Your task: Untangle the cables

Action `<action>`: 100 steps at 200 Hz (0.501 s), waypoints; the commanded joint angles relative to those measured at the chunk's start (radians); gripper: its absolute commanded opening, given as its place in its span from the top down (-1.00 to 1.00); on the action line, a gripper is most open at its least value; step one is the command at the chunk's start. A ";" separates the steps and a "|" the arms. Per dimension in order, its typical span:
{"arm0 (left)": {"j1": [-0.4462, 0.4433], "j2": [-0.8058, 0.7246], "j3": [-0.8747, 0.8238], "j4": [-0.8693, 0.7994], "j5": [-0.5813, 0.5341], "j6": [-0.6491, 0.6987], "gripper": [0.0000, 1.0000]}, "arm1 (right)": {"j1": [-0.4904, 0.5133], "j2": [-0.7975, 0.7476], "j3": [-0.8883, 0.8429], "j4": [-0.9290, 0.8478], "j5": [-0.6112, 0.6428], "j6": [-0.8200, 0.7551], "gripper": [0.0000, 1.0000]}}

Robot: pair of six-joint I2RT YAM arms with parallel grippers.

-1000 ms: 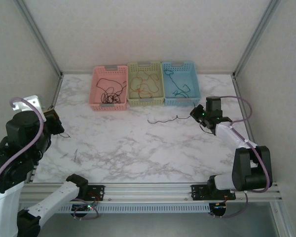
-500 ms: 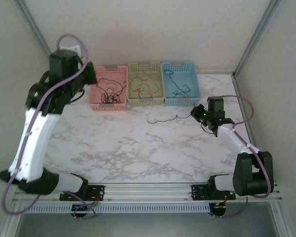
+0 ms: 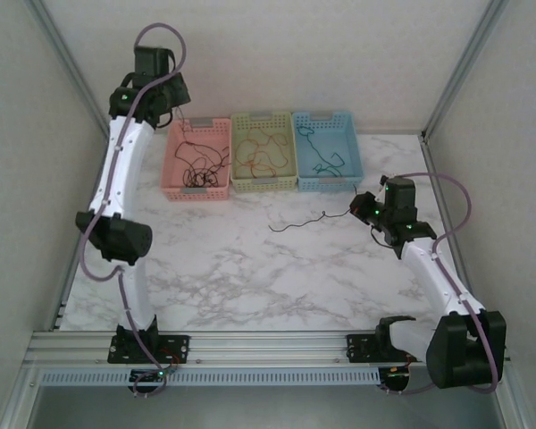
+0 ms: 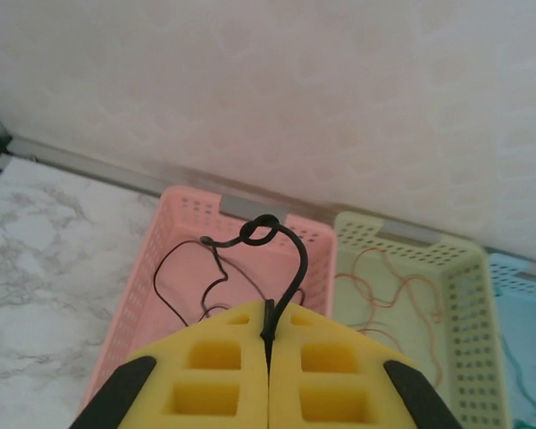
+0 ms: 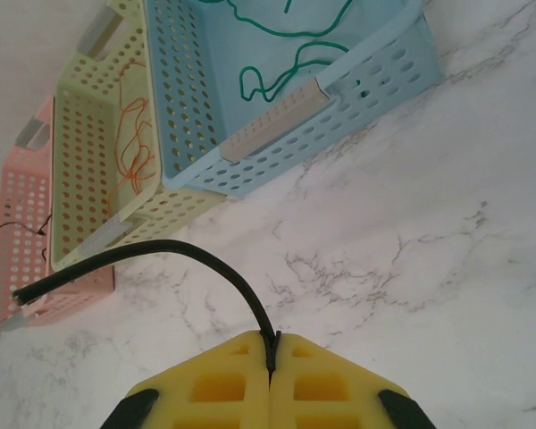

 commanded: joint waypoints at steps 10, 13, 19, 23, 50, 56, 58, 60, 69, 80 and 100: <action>0.019 0.168 0.026 -0.021 0.070 -0.016 1.00 | -0.003 -0.035 -0.008 -0.056 -0.014 -0.036 1.00; 0.020 0.183 0.026 -0.026 0.076 -0.016 1.00 | -0.002 -0.037 -0.006 -0.058 -0.016 -0.035 1.00; 0.021 0.210 0.025 -0.033 0.089 -0.017 1.00 | -0.002 -0.037 -0.005 -0.058 -0.021 -0.034 1.00; 0.021 0.227 0.025 -0.040 0.095 -0.017 1.00 | -0.003 -0.038 -0.004 -0.058 -0.026 -0.035 1.00; 0.020 0.317 0.021 -0.079 0.163 -0.028 1.00 | -0.002 -0.037 0.013 -0.050 -0.065 -0.040 1.00; 0.022 0.329 0.019 -0.088 0.162 -0.033 0.93 | -0.001 -0.038 0.019 -0.049 -0.073 -0.043 1.00; 0.022 0.333 0.018 -0.092 0.164 -0.035 0.90 | 0.000 -0.039 0.022 -0.049 -0.074 -0.043 1.00; 0.022 0.335 0.018 -0.095 0.167 -0.037 0.86 | 0.001 -0.040 0.023 -0.049 -0.078 -0.044 1.00; 0.024 0.339 0.016 -0.105 0.185 -0.041 0.62 | 0.006 -0.041 0.033 -0.048 -0.086 -0.049 1.00; 0.024 0.319 -0.004 -0.104 0.194 -0.051 0.21 | 0.019 -0.042 0.047 -0.042 -0.091 -0.054 1.00; 0.023 0.219 -0.084 -0.053 0.239 -0.062 -0.20 | 0.056 -0.019 0.098 -0.023 -0.084 -0.046 1.00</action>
